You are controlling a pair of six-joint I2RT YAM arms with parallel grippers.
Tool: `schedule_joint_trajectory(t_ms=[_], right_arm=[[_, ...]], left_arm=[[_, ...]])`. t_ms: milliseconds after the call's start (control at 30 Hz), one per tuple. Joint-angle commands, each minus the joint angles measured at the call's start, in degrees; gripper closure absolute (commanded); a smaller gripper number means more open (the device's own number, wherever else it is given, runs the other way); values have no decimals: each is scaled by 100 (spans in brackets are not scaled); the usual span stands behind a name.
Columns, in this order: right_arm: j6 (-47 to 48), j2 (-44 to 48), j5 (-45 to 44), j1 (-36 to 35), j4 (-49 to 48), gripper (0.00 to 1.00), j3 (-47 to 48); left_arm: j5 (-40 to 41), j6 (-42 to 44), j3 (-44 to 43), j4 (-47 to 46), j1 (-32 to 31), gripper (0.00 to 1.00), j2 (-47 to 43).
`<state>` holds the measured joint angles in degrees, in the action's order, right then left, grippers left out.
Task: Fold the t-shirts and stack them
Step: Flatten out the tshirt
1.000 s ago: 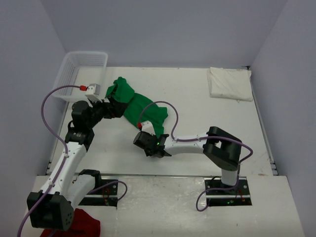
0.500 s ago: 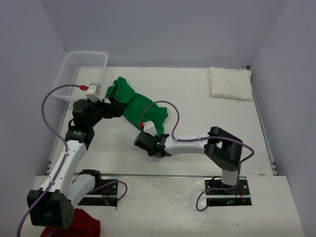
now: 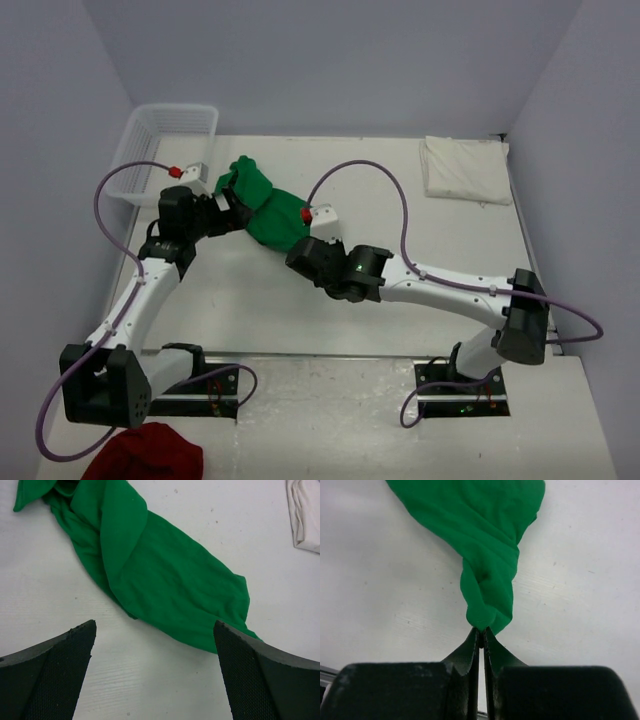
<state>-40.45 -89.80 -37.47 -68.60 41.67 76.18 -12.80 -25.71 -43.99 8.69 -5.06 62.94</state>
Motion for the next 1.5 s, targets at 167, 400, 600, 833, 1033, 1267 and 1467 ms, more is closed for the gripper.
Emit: schedule_joint_trajectory(t_ms=[167, 400, 600, 833, 1033, 1267, 1467], right_arm=[[-507, 551, -989, 162, 1852, 100, 696], [-797, 964, -1385, 461, 2477, 100, 889], [-1202, 921, -1895, 768, 3540, 100, 1556], [-509, 1096, -1957, 1182, 3340, 100, 1839], [-209, 1114, -1755, 1288, 3022, 100, 1777], [-227, 1254, -1597, 1314, 2838, 100, 1444], [-113, 1325, -1570, 1340, 2724, 100, 1435]], left_arm=[[260, -179, -813, -25, -30, 0, 702], [313, -259, -1322, -166, -74, 0, 1255], [252, -329, -1946, -69, -74, 0, 1836], [32, -346, -2281, -77, -223, 7, 2651], [-504, -513, -2913, 1, -232, 5, 3706], [110, -241, -3361, 326, -276, 11, 4226], [707, -74, -3230, 520, -469, 29, 4157]])
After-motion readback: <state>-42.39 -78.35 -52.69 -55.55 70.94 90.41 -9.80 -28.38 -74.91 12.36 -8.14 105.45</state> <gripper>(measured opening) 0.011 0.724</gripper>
